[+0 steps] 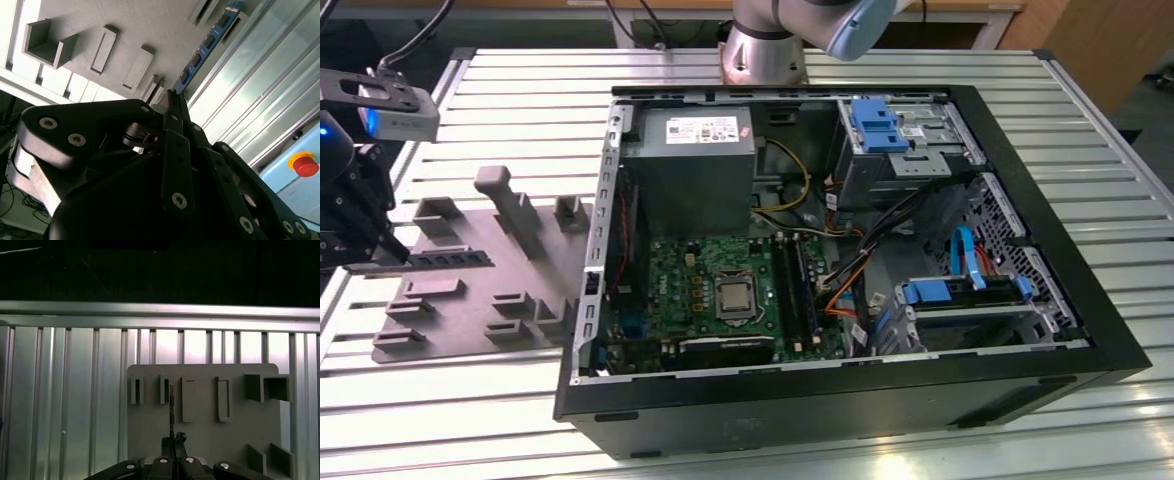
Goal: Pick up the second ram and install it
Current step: 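Pick up the second ram and move it above second insertion slot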
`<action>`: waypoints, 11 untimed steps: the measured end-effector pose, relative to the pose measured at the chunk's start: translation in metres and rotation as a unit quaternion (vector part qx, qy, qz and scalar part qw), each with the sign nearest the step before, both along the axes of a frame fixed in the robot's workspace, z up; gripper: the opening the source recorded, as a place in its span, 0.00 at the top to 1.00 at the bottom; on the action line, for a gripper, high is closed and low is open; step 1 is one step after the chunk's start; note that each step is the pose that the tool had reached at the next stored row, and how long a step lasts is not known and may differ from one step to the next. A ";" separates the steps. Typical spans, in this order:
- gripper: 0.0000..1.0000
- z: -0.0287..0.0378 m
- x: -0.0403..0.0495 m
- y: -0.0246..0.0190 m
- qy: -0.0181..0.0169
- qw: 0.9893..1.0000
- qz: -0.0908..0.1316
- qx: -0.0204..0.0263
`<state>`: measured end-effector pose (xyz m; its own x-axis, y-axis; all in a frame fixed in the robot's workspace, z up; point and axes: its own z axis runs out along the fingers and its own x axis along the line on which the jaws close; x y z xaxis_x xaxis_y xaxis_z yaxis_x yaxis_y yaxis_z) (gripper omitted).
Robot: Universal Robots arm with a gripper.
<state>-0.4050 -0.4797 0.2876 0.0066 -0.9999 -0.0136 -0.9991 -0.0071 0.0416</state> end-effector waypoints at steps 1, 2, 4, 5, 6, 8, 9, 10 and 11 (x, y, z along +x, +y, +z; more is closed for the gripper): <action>0.88 0.0004 0.0000 0.0000 0.000 1.000 0.000 0.000; 0.88 0.0007 0.0000 0.0000 0.000 1.000 0.000 0.000; 0.88 0.0014 0.0000 0.0000 0.000 1.000 0.000 0.000; 0.88 0.0017 0.0000 0.0000 0.000 1.000 0.000 0.000; 0.88 0.0020 0.0000 0.0000 0.000 1.000 0.000 0.000; 0.88 0.0028 0.0000 0.0000 0.000 1.000 0.000 0.000; 0.88 0.0031 0.0000 0.0000 0.000 1.000 0.000 0.000; 0.88 0.0033 0.0000 0.0000 0.000 1.000 0.000 0.000; 0.88 0.0037 0.0000 0.0001 0.000 1.000 0.000 0.000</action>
<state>-0.4050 -0.4796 0.2913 0.0066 -0.9999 -0.0137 -0.9991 -0.0072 0.0413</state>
